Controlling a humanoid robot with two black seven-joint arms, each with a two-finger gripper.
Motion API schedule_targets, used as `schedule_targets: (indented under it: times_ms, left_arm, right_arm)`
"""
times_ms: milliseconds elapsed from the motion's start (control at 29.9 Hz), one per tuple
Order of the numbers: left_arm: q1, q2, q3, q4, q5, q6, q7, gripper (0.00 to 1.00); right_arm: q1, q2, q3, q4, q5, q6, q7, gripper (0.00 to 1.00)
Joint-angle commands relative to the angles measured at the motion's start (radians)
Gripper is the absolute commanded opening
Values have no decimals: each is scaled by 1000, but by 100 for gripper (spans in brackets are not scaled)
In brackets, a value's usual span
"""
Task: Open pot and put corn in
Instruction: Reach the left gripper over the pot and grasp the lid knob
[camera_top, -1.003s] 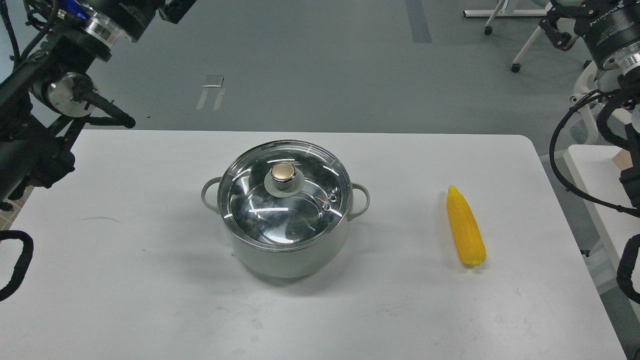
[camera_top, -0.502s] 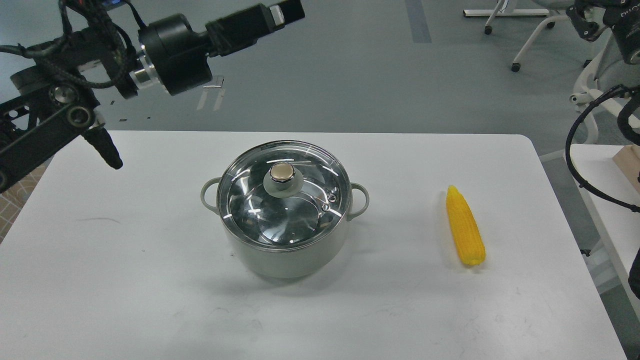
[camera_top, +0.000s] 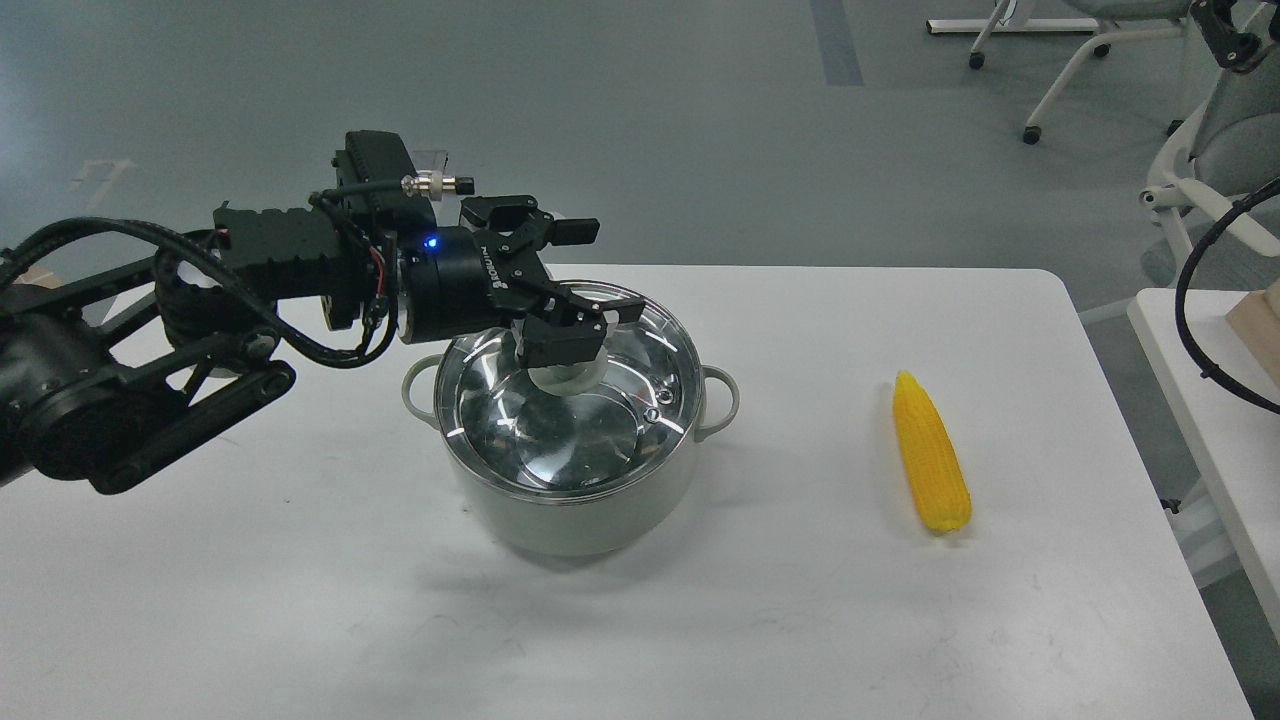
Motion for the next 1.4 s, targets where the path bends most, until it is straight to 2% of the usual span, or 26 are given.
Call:
schedule_targets:
  times_ms: [0,167,502,736,1036,1103,1371]
  left_arm:
    - [13,-3,35,0,10,15,-1,92]
    - [82,8,45,16,31,49,-3,92]
    - [97,8,32,75,19,105,-3,90]
    - [113,12,32,79,19,108,-37,76]
    - [137,9,30,106,17,136,-38,74]
    - [139,9,33,117,17,147,-40,67]
    - [139,21,28,128,11,151,-53,52]
  right_arm:
    - [-1,-5,1,0,0,0,0,100]
    - [-3,-2,6,9,3,0,-2,100]
    - [-3,0,47,15,5,0,-3,100]
    - [-1,9,47,17,5,0,-3,100]
    - [-3,9,44,20,5,0,-9,100]
    - [-1,12,42,21,5,0,-11,100]
    - [-3,14,36,35,5,0,-12,100]
